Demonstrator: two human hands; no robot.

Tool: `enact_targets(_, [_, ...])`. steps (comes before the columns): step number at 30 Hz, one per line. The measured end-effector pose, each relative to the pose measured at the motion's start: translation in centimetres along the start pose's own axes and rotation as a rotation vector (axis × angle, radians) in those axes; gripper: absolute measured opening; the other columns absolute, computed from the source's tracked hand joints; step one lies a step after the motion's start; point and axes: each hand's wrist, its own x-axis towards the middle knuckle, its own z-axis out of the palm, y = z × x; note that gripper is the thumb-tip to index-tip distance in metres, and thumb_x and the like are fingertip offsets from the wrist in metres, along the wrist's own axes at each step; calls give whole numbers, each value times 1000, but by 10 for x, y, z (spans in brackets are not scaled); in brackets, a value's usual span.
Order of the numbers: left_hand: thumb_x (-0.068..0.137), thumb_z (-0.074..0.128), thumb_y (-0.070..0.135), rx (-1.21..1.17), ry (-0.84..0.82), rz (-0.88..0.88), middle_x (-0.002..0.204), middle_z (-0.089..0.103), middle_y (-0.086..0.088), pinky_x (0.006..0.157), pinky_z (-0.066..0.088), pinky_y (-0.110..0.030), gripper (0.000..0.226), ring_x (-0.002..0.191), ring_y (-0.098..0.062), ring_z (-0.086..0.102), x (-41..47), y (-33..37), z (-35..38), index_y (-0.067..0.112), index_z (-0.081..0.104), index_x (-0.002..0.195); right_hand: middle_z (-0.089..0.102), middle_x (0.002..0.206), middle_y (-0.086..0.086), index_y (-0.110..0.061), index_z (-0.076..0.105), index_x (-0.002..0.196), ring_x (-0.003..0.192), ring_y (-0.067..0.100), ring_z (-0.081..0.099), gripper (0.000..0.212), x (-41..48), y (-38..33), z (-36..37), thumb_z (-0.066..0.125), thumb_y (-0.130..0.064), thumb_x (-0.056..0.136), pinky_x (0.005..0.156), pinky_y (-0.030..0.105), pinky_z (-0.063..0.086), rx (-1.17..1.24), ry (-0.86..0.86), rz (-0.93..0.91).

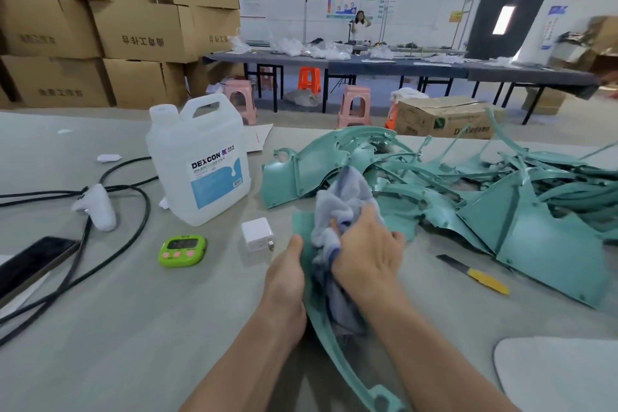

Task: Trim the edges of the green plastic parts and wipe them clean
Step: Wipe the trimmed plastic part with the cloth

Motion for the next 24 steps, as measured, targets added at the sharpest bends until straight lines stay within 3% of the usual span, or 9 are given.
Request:
enact_targets(3, [106,44,41,9,-15,14,113,75,-12,98,52,-45,42,108,-29,71,-4,-3,7,12,75,113,62,97,-1,-22,43,105,91,27,58,20,20,1,-11,49,-38,94,93,40,32,-77,-99,120])
enact_targets(4, [106,45,41,15,-10,20,107,76,-13,95,54,-44,43,103,-27,73,-3,-4,6,12,75,107,59,97,-1,-22,45,100,88,26,53,13,19,-1,-12,48,-34,95,89,38,32,-116,-130,47])
enact_targets(8, [109,38,33,58,-36,-1,71,73,-12,47,54,-23,43,55,-11,71,-1,2,-4,6,64,88,47,79,-8,-20,54,83,70,10,39,9,-11,-13,-12,55,-17,91,71,20,28,-65,-211,-493])
enact_targets(10, [108,39,33,59,-72,1,71,76,-3,47,55,-26,36,60,-14,73,-4,4,-11,8,64,97,54,84,-6,-20,58,85,76,11,45,7,-15,-12,-18,58,-15,90,76,22,34,-11,-332,-620])
enact_targets(12, [107,43,33,77,-89,41,73,76,-1,49,56,-26,34,63,-14,74,-5,5,-13,8,65,101,65,93,-7,-28,59,90,88,17,56,2,-11,-5,-27,58,-29,89,85,32,34,-176,-287,-649])
enact_targets(15, [104,50,33,161,60,81,78,78,0,50,55,-23,33,67,-14,74,2,8,-3,10,72,95,65,79,-6,-32,51,85,85,21,60,7,7,9,-42,53,-38,88,83,36,28,-330,-67,-473])
enact_targets(18, [102,55,33,137,148,93,93,79,-6,66,60,-32,31,80,-22,76,13,15,-6,9,74,97,54,72,-4,-27,48,84,85,29,62,4,28,40,-52,52,-29,86,79,38,33,-333,-13,-85])
enact_targets(21, [101,58,30,-64,139,65,98,79,-6,56,60,-34,23,75,-21,76,19,27,-19,12,72,103,68,78,13,-15,62,73,77,34,64,17,33,62,-70,63,-29,81,71,46,51,304,-108,328])
enact_targets(24, [101,55,32,25,35,-52,65,71,-9,36,45,-20,28,42,-18,61,21,23,-12,9,66,91,70,67,12,-16,74,65,60,26,67,14,22,61,-79,74,-30,62,54,35,51,882,-240,443])
